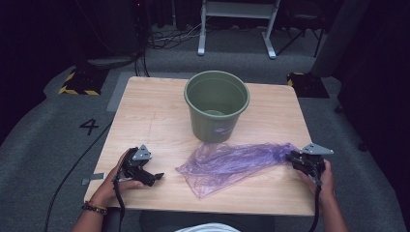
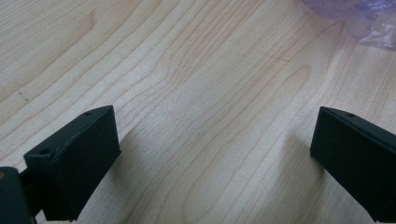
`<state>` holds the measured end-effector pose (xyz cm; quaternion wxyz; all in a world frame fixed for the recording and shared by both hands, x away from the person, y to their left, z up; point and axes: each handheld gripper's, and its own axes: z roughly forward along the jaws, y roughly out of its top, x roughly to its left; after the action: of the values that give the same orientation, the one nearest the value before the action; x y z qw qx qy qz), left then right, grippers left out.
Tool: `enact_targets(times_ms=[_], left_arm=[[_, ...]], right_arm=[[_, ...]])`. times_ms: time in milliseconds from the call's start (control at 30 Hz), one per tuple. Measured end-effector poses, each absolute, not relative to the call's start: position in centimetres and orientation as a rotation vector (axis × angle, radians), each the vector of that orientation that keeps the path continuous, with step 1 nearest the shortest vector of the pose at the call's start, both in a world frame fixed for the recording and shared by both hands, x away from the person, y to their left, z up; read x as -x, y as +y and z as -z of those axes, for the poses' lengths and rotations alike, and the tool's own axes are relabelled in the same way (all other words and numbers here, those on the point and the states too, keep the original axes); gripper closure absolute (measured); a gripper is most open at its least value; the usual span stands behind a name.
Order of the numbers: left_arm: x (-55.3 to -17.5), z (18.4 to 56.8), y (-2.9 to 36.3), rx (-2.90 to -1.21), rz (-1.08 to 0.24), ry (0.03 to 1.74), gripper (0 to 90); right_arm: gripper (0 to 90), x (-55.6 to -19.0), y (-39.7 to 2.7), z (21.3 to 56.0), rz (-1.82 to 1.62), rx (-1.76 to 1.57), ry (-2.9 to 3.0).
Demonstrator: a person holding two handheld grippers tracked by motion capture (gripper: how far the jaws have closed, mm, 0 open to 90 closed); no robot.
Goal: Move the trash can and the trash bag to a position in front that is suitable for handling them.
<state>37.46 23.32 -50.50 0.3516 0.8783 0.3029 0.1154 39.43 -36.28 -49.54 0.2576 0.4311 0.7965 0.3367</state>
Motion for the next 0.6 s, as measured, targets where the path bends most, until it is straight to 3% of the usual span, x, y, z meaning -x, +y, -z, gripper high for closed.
enact_targets(times_ms=[200,367,500,600], left_arm=[[-37.5,50.5,23.3,-2.274,-0.299,0.784,1.2],[-37.5,50.5,23.3,-2.274,-0.299,0.784,1.2],[-37.5,50.5,23.3,-2.274,-0.3,0.784,1.2],[-37.4,50.5,23.3,-2.273,-0.303,0.786,1.1]], right_arm=[[53.9,-40.7,-36.0,48.8,-0.918,-1.194,2.107],[37.0,-40.4,-35.6,47.0,-1.0,-1.186,2.002],[35.2,-38.9,-35.4,46.1,-1.054,-1.175,1.944],[40.4,-37.0,-34.3,45.5,-1.14,-1.144,1.986]])
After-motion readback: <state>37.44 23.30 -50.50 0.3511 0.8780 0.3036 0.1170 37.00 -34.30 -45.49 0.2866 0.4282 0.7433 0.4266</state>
